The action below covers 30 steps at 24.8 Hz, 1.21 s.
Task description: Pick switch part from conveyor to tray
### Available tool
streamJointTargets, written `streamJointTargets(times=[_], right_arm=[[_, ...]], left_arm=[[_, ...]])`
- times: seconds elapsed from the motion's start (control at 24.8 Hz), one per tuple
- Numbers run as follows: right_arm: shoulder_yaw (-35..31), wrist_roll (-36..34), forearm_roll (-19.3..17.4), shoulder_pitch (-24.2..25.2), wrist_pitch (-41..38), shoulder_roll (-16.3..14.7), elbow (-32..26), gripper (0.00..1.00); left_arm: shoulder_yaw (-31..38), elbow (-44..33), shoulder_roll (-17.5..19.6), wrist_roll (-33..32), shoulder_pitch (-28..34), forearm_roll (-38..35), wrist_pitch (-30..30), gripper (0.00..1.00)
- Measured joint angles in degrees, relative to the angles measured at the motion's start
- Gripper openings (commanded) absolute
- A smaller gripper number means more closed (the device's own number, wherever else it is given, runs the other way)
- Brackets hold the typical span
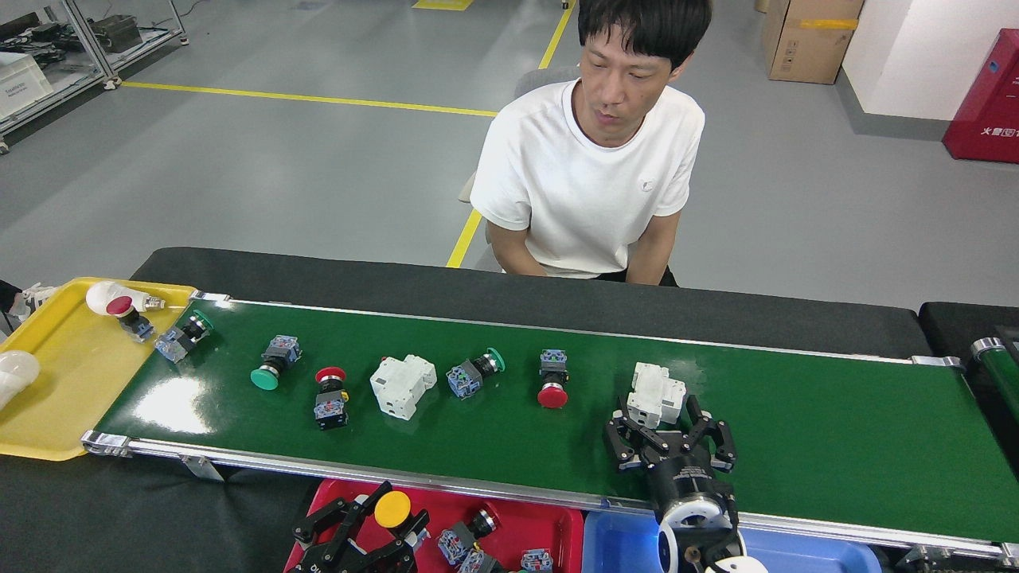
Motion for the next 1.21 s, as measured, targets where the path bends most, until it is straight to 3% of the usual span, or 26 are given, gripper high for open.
streamJointTargets(times=[0.04, 0.12, 0.16, 0.2, 0.24, 0.4, 0.56, 0.69, 0.81, 0.89, 0.97, 1.05, 1.21], right_arm=[[0.25, 0.00, -0.12, -0.37, 0.00, 0.22, 0.43, 0.94], [0.70, 0.08, -0.20, -0.69, -0.32, 0.41, 0.65, 0.77], [0.81, 0.10, -0.26, -0.68, -0.52, 0.40, 0.72, 0.62], [0.87, 0.12, -0.35, -0.68, -0.72, 0.34, 0.75, 0.31], [0.89, 0.16, -0.37, -0.69, -1.35, 0.30, 0.80, 0.23], [0.91, 0.30, -0.39, -0.81, -4.26, 0.06, 1.05, 0.23], [0.69, 0.30, -1.59, -0.48, -7.94, -0.70, -1.74, 0.23], [-0.72, 0.24, -5.33, 2.29, -14.24, -5.76, -8.20, 0.26], [-3.05, -0.04, -11.72, 6.67, -27.33, -12.66, -11.82, 0.28], [-6.94, -1.24, -15.22, 8.55, -38.27, -16.33, -12.39, 0.30], [-12.13, -2.36, -17.67, 11.05, -48.63, -17.23, -12.52, 0.31], [-18.48, -2.63, -18.54, 14.09, -53.77, -17.23, -12.51, 0.33], [-26.40, -2.79, -19.75, 18.54, -56.56, -16.55, -12.55, 0.33]], left_arm=[[1.05, 0.00, -0.64, 0.00, 0.00, 0.05, 0.47, 1.00], [4.06, 0.00, -2.65, -0.41, 0.00, 0.21, 1.37, 1.00], [5.87, 0.05, -3.46, -0.59, -0.01, 0.23, 1.70, 1.00], [8.31, 0.21, -4.18, -0.85, -0.21, 0.24, 1.88, 1.00], [10.84, 0.45, -4.67, -1.39, -0.55, 0.27, 2.09, 1.00], [18.27, 3.55, -5.00, -3.31, -2.91, 0.32, 2.37, 1.00], [20.74, 9.47, -4.95, -3.77, -6.30, 0.33, 4.43, 1.00], [20.82, 12.36, -4.91, -3.85, -9.83, 0.23, 5.81, 1.00], [20.03, 16.73, -4.87, -4.02, -14.50, -0.16, 8.27, 1.00], [18.81, 19.98, -4.57, -3.84, -17.29, -0.63, 9.39, 1.00], [18.15, 23.76, -4.36, -3.52, -20.37, -1.02, 10.34, 1.00], [17.89, 28.52, -3.39, -2.20, -23.45, -1.87, 11.56, 1.00], [17.88, 39.93, -1.20, 1.19, -30.53, -4.49, 13.81, 1.00]])
